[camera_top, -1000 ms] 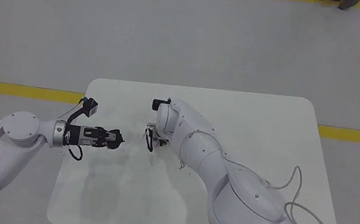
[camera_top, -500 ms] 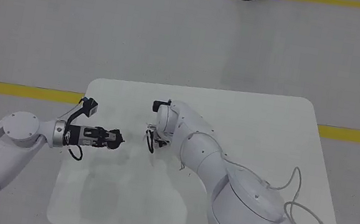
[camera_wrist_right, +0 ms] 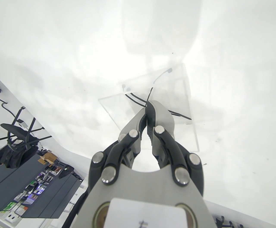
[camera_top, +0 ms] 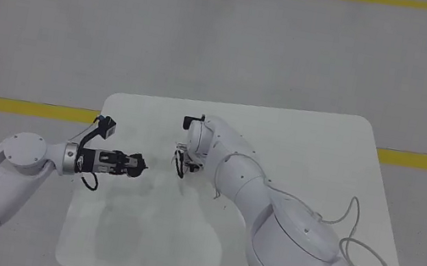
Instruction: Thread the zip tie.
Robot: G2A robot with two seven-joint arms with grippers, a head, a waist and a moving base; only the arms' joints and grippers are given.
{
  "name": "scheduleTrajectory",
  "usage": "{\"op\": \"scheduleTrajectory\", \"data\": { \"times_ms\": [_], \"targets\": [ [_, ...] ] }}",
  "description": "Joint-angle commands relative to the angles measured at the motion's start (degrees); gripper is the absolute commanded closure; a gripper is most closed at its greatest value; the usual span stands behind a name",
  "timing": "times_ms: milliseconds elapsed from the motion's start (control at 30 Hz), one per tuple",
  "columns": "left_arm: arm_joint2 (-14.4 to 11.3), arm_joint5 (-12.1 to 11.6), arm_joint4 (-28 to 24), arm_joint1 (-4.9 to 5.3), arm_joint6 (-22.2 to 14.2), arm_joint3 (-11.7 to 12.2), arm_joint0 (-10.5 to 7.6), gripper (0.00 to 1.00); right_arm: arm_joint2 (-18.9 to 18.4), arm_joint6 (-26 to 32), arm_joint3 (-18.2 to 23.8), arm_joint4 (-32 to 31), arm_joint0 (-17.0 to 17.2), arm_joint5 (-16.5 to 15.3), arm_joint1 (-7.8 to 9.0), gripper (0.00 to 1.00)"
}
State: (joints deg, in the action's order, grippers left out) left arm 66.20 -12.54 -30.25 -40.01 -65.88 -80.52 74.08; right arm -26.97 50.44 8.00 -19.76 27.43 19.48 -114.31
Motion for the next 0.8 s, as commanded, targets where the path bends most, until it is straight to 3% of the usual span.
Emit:
{"op": "scheduleTrajectory", "data": {
  "times_ms": [0, 67, 200, 767],
  "targets": [
    [0.00, 0.00, 0.00, 0.00, 0.00, 0.00, 0.00, 1.00, -0.21, -0.28, -0.16, -0.19, 0.19, 0.00, -0.01, 0.94],
    [0.00, 0.00, 0.00, 0.00, 0.00, 0.00, 0.00, 1.00, -0.46, -0.51, -0.09, -0.42, 0.43, 0.00, -0.04, 0.81],
    [0.00, 0.00, 0.00, 0.00, 0.00, 0.00, 0.00, 1.00, -0.92, -0.81, 0.07, -0.96, 0.73, 0.00, -0.07, 0.79],
    [0.00, 0.00, 0.00, 0.00, 0.00, 0.00, 0.00, 1.00, -2.39, -0.22, 0.80, -4.99, 1.30, 0.00, -0.18, 0.95]
  ]
}}
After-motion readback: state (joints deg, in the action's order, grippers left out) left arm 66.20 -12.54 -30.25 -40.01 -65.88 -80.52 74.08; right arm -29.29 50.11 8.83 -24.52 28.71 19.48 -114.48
